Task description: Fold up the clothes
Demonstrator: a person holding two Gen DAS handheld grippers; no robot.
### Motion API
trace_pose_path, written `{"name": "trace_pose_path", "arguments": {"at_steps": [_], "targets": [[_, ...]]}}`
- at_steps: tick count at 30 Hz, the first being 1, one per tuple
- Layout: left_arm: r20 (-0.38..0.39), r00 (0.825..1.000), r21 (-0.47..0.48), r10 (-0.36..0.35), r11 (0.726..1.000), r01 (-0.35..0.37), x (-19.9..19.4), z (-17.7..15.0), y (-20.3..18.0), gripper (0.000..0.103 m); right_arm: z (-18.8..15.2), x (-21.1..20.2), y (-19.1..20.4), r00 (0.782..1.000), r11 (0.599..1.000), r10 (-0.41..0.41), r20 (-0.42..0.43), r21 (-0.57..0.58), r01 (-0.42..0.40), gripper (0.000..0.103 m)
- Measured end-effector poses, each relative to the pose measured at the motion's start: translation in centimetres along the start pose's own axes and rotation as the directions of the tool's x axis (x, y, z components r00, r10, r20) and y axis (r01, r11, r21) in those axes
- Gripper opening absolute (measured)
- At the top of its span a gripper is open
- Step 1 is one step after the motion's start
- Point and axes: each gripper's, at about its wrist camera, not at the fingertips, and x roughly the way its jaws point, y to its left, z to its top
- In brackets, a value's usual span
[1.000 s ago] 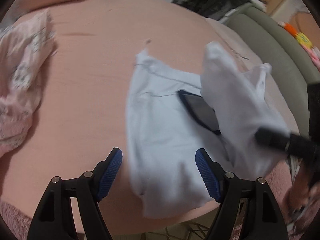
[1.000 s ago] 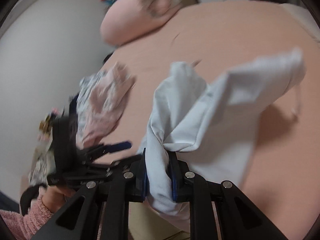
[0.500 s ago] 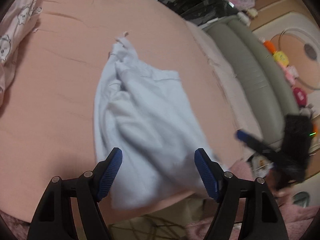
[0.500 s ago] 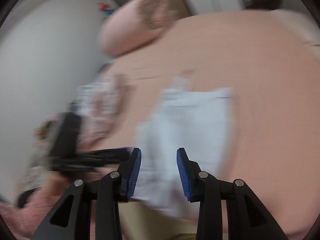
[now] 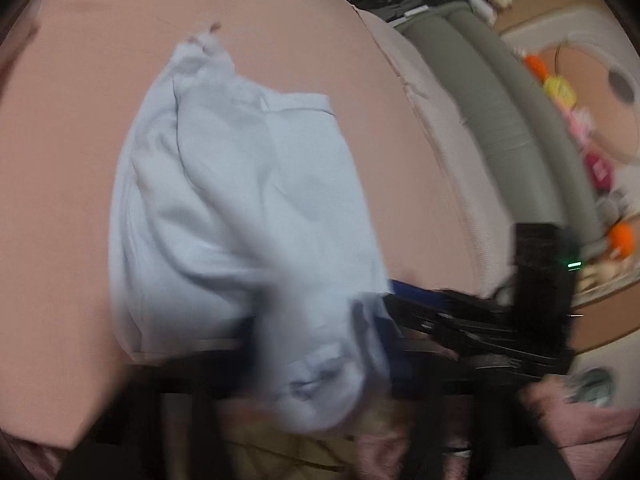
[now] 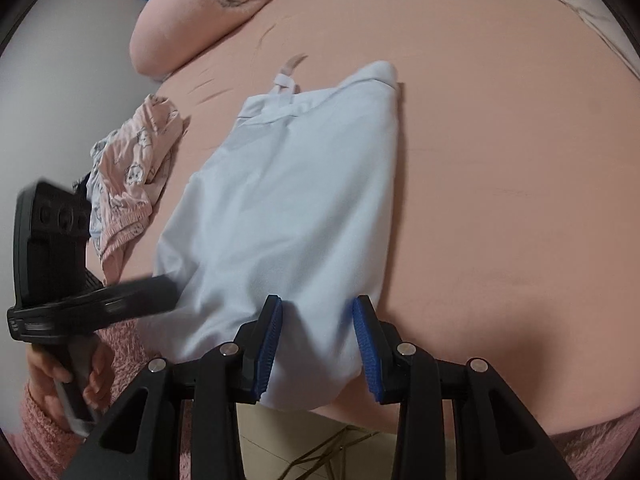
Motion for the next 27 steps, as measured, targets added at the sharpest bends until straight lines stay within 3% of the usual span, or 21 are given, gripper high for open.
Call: {"name": "trace_pose_path", "arguments": {"at_steps": [2,6,9,10,11,13,15,17,18,19,22,23,24,27], "targets": [[0.03,0.999,0.079,0.022,0.997,-0.024,-1.4,0.5,-1.1,0.009,0.1,-1.0,-0.1,1.0,1.0,0.005,0.007,-0.011,-0.005,0.036],[0.077,0.992,0.146,0.097,0.983,-0.108,-4.1,0.4,-1.0,0.01,-0.1,-2.6,0.8,0.996,0.998,-0.005,0.089,-0.065,0.011,0.037],[-0.058,0.976,0.123,0.21,0.972,-0.201,-0.2,-0.6,2.9,0.018,-0.4,0.6,0.9,0.995,0.988,-0.094,0.015,-0.123,0.095,0.056],[-0.115,0.973,0.087,0.198,0.978,-0.189,1.0,-1.0,4.5,0.021,-0.6,2.1,0.5,0.995,0.989,-0.098,-0.022,-0.116,0.094,0.06],[-0.121,0.981,0.035,0.153,0.988,-0.15,0.8,-1.0,5.4,0.021,-0.7,3.1,-0.2,0.996,0.995,-0.069,-0.056,-0.081,0.064,0.06],[-0.073,0.991,-0.029,0.11,0.993,-0.112,-2.0,-0.5,5.7,0.029,-0.4,2.8,-0.9,0.998,0.999,-0.02,-0.067,-0.03,0.018,0.061],[0.049,0.98,-0.015,0.193,0.981,-0.193,-5.3,-0.2,5.5,0.055,-0.1,1.1,-1.2,1.0,1.0,0.001,-0.025,-0.021,-0.002,0.062],[0.07,0.981,-0.094,0.181,0.98,-0.174,-6.4,0.1,7.1,0.072,0.0,0.4,-1.9,1.0,1.0,0.017,-0.002,-0.01,-0.017,0.063],[0.035,0.991,-0.14,0.128,0.983,-0.122,-5.8,0.0,8.1,0.073,0.0,1.1,-2.6,0.999,0.999,0.036,-0.025,0.021,-0.035,0.063],[-0.014,0.998,-0.188,0.055,0.981,-0.057,-4.8,-0.1,9.1,0.073,0.0,2.3,-3.7,0.996,0.995,0.066,-0.057,0.077,-0.061,0.063],[-0.118,0.99,-0.153,0.079,0.983,-0.097,-1.8,-1.5,8.7,0.073,0.1,3.1,-5.0,0.989,0.976,0.149,-0.022,0.164,-0.144,0.065],[-0.115,0.991,-0.122,0.067,0.989,-0.081,-1.3,-1.9,7.9,0.062,0.2,3.1,-4.6,0.987,0.977,0.159,-0.026,0.15,-0.153,0.048],[-0.105,0.994,-0.089,0.043,0.995,-0.053,-1.0,-2.2,7.0,0.02,0.2,3.0,-4.2,0.983,0.975,0.18,-0.03,0.141,-0.174,0.034],[-0.097,0.993,-0.053,0.063,0.996,-0.069,-1.2,-2.9,5.2,0.019,-0.1,2.1,-3.6,0.979,0.972,0.201,-0.029,0.13,-0.196,0.019]]}}
